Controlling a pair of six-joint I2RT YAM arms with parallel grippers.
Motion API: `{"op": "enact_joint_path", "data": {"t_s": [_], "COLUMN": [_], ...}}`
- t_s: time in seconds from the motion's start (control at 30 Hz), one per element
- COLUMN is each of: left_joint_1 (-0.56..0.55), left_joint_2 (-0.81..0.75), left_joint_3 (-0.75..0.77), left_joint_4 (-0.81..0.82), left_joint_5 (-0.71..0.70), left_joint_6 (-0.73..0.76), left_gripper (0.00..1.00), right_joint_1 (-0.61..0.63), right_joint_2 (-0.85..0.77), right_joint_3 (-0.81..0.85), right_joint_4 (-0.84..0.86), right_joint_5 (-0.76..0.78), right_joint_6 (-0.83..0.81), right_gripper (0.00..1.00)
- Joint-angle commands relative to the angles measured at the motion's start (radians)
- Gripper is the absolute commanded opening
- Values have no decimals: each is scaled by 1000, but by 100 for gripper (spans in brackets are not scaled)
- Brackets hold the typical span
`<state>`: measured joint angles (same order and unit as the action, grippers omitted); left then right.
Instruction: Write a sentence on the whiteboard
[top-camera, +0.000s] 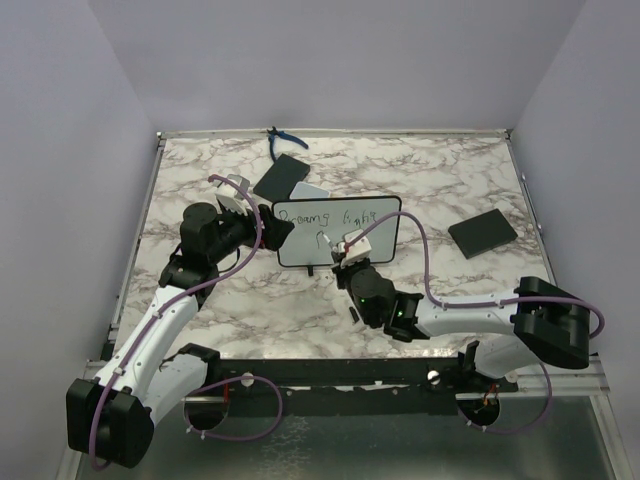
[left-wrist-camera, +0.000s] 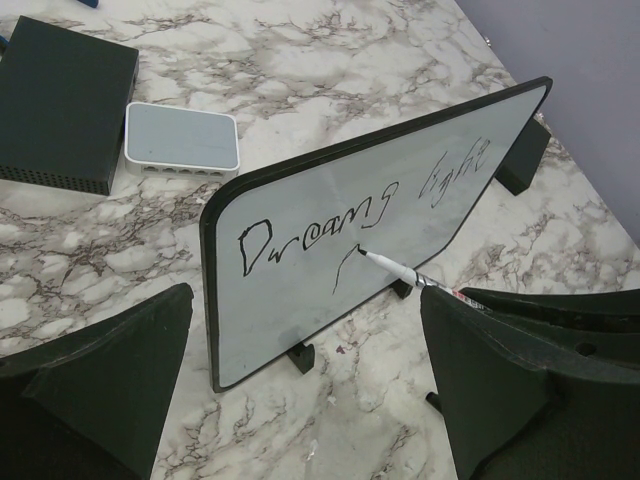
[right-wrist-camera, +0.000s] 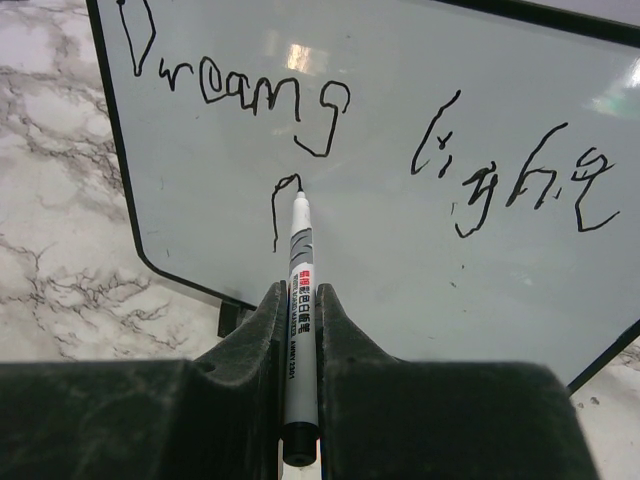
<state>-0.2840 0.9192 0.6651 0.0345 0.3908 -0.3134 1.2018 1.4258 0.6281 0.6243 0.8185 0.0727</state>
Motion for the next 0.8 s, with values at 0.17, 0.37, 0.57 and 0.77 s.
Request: {"op": "enact_joint_path", "data": {"t_s": [0.17, 0.37, 0.57, 0.77], "left_joint_1": [-6, -6, -6, -5], "left_joint_2": [-14, -14, -13, -14], "left_joint_3": [7, 6, 6, 5], "left_joint_4": [-2, -2, -2, -2], "left_joint_5": [-10, -9, -10, -10], "left_joint_6": [11, 11, 10, 12], "left_gripper": [97, 96, 97, 97], "right_joint_1": [-8, -8, -8, -8], "right_joint_2": [2, 30, 45, 61], "right_joint_3": [-22, -8, 5, 18], "right_joint_4": [-61, -51, -18, 4], "right_joint_5": [27, 3, -23, -38], "right_joint_6": [58, 55, 31, 12], "right_gripper": [1, 1, 1, 1]}}
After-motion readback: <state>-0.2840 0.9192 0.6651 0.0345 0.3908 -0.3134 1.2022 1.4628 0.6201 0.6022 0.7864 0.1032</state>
